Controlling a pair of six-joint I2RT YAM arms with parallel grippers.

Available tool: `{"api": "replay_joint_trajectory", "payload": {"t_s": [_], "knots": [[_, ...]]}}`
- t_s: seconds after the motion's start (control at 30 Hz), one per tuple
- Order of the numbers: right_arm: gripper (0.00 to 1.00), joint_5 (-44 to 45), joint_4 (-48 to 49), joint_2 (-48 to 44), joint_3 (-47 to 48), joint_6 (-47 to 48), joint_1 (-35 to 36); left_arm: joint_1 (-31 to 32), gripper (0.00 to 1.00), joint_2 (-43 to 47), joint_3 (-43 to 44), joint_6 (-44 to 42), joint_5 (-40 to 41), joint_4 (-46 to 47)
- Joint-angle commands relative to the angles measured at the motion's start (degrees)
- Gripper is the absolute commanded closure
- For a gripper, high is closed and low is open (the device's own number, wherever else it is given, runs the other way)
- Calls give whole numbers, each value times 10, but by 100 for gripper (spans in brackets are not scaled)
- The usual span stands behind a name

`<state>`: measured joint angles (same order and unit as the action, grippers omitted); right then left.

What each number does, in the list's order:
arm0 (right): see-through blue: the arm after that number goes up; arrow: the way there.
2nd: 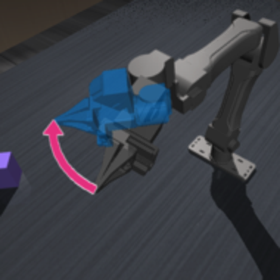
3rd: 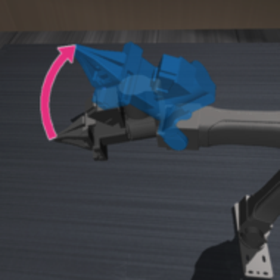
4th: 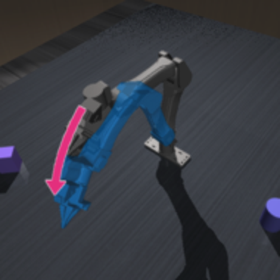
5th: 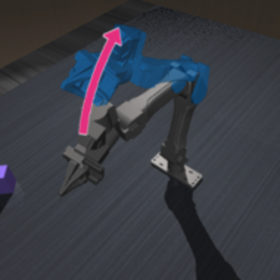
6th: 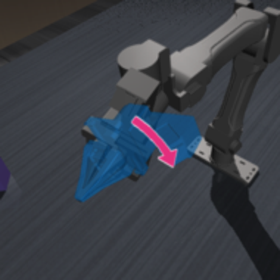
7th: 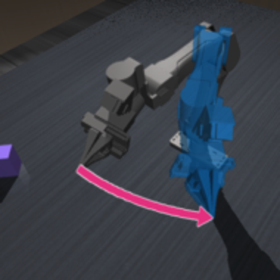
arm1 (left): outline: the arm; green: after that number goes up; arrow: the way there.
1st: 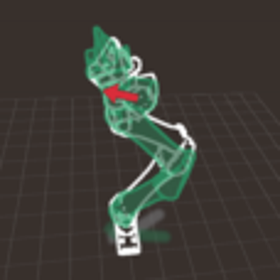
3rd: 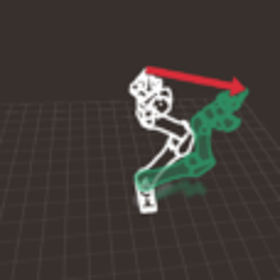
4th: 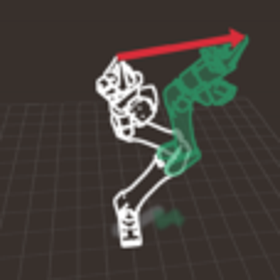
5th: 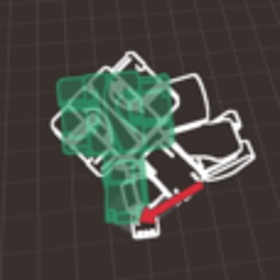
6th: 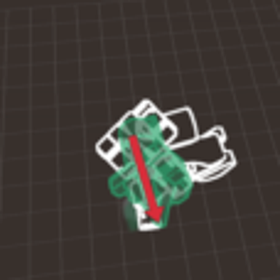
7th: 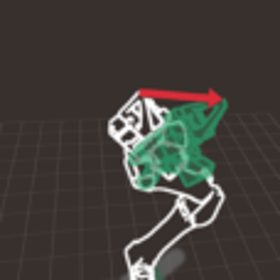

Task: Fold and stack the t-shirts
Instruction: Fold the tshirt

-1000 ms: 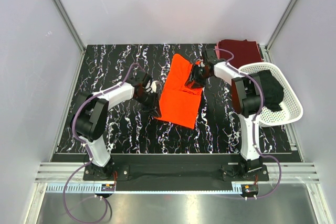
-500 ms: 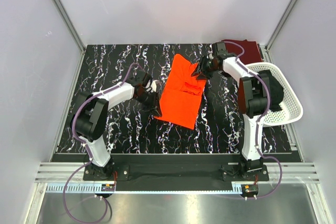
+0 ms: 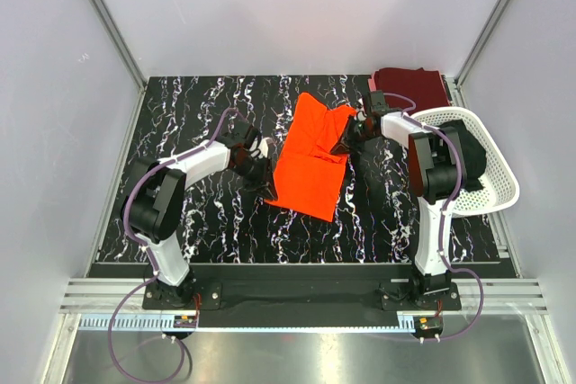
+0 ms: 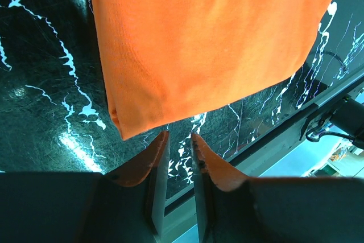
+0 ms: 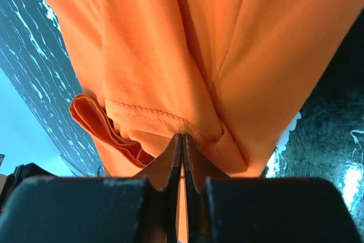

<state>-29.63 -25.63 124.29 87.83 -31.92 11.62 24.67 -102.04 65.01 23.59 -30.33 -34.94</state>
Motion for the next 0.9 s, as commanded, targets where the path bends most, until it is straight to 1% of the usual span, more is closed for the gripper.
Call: {"api": "replay_joint_trajectory", "payload": {"t_s": [0.0, 0.07, 0.1, 0.13, 0.2, 0.23, 0.27, 0.3, 0.33, 0.43, 0.47, 0.5, 0.53, 0.57, 0.6, 0.63, 0.67, 0.73, 0.77, 0.8, 0.83, 0.87], "knots": [[93, -3, 18, -18, 16, 12, -2, -3, 74, 11, 20, -6, -7, -7], [93, 1, -3, -22, 29, 27, -4, -3, 74, 16, 23, -10, 18, -21], [92, 3, -13, -28, 45, 34, -3, -3, 72, 19, 25, -15, 28, -27], [89, 8, -34, -33, 52, 41, -3, -3, 69, 25, 25, -19, 45, -34], [84, 25, -64, -53, 72, 59, -4, -3, 67, 44, 24, -27, 60, -39], [72, 41, -100, -59, 77, 66, -4, -3, 66, 52, 24, -29, 73, -44], [66, 46, -114, -78, 78, 81, -4, -3, 61, 58, 23, -30, 79, -47], [63, 50, -124, -90, 68, 85, -3, -3, 59, 68, 21, -33, 86, -51], [55, 51, -136, -105, 57, 94, -2, -3, 57, 71, 21, -35, 97, -58], [45, 50, -151, -171, -8, 112, 4, -7, 52, 83, 20, -43, 117, -71], [39, 50, -154, -207, -28, 127, 9, -8, 50, 88, 16, -43, 118, -72], [33, 52, -155, -228, -71, 138, 16, -12, 48, 96, 13, -45, 118, -72], [30, 57, -152, -249, -94, 150, 25, -13, 48, 99, 9, -47, 119, -73], [19, 69, -152, -288, -116, 177, 56, -13, 47, 104, 7, -52, 120, -73], [15, 85, -152, -308, -155, 190, 75, -9, 47, 111, 6, -68, 131, -71], [1, 123, -152, -326, -175, 199, 94, -3, 47, 132, 4, -75, 148, -64], [0, 135, -151, -358, -210, 208, 134, 8, 47, 145, -2, -84, 161, -58], [0, 159, -143, -388, -242, 202, 162, 28, 47, 175, -9, -113, 213, -37], [0, 169, -137, -418, -255, 191, 175, 42, 46, 200, -15, -122, 240, -30], [0, 179, -132, -435, -280, 189, 202, 76, 45, 213, -20, -142, 266, -22], [0, 206, -123, -452, -290, 188, 216, 95, 44, 225, -29, -152, 325, 1], [0, 221, -116, -483, -301, 193, 232, 113, 43, 250, -42, -167, 344, 16]]}}
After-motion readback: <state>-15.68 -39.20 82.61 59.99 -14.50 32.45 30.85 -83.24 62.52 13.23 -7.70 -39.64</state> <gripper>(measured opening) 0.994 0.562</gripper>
